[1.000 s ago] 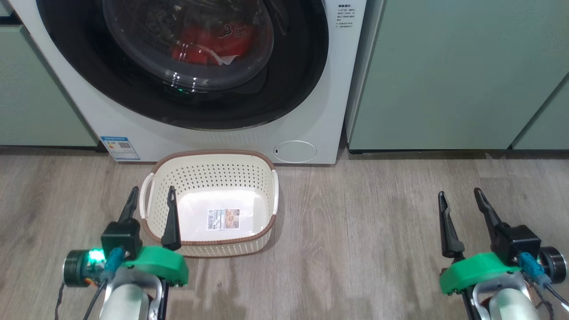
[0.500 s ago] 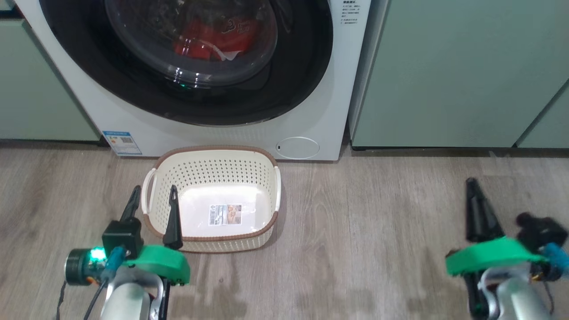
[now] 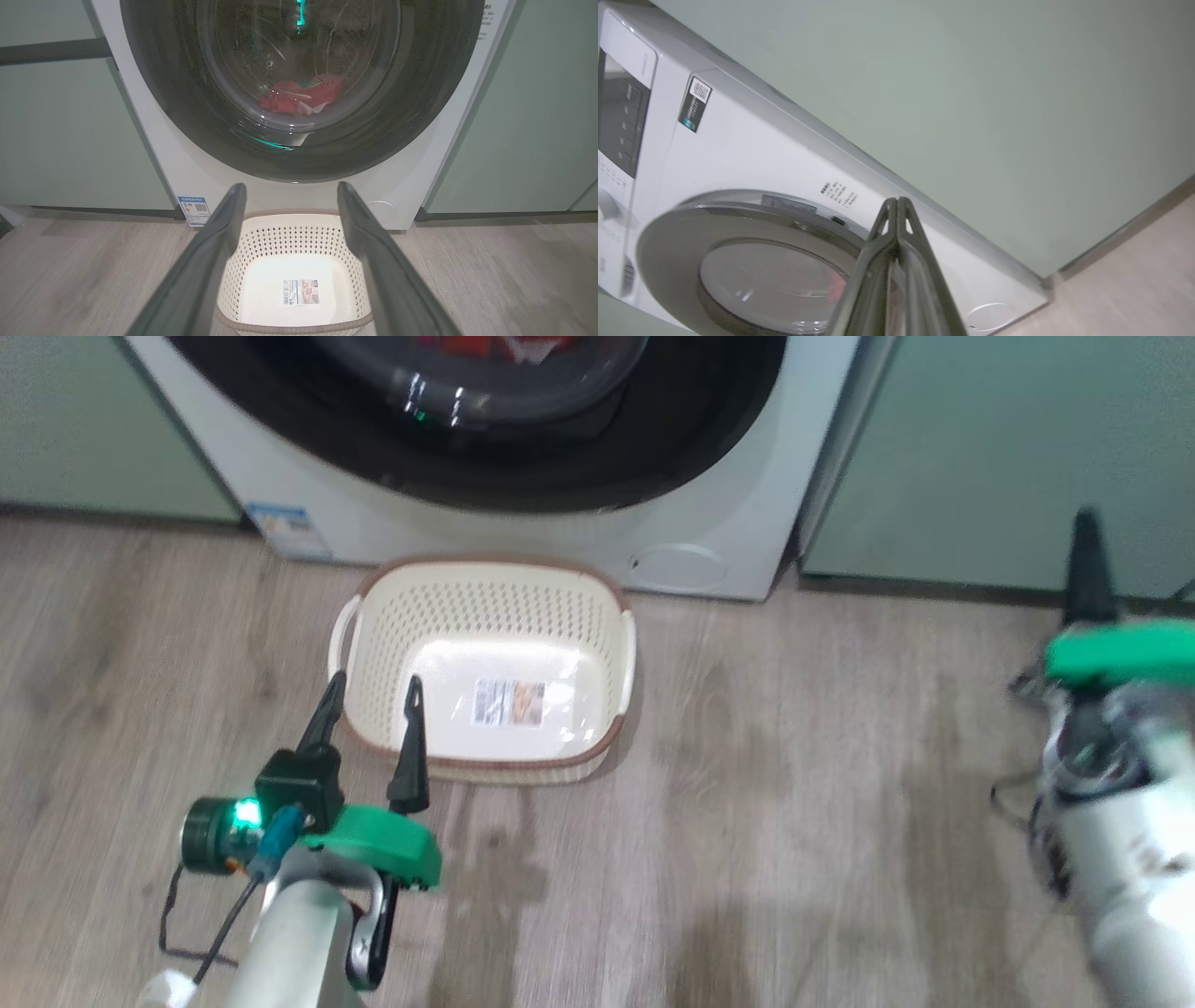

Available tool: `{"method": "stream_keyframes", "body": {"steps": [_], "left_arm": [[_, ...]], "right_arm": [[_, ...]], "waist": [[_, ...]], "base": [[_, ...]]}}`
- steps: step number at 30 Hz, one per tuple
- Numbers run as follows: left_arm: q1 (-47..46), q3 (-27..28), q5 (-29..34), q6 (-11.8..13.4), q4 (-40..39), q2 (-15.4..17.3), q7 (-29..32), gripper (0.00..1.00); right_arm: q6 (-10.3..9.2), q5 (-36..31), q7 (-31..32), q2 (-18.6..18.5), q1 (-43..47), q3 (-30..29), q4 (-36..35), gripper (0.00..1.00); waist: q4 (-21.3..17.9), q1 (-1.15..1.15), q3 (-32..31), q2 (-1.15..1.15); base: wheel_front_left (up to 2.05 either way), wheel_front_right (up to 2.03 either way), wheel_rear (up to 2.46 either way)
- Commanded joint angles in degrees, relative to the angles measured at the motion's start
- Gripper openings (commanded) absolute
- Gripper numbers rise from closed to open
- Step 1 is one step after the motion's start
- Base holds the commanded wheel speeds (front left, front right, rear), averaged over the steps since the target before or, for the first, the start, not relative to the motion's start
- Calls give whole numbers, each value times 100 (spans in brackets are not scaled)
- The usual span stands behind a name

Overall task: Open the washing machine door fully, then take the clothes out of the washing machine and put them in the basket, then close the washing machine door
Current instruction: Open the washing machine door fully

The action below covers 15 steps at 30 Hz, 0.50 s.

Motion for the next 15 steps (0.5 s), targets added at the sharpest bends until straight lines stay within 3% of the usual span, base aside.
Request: {"method": "stream_keyframes", "body": {"steps": [1,8,15], "left_arm": [[-268,123,-46,49,-179,45,-38,100],[-563,-170,-323,183,-278,45,-38,100],[-855,-482,-586,328,-365,45,-38,100]], "right_arm": [[-2,337,172,-113,-277,169,-195,0],[-2,2147,1465,-820,-1247,175,-20,0],[-2,2852,2898,-1176,-2087,-54,348,0]], "waist": [[224,0,306,0],[542,0,1003,0],[814,0,1572,0]], "base": [[0,0,0],[0,0,0],[0,0,0]]}}
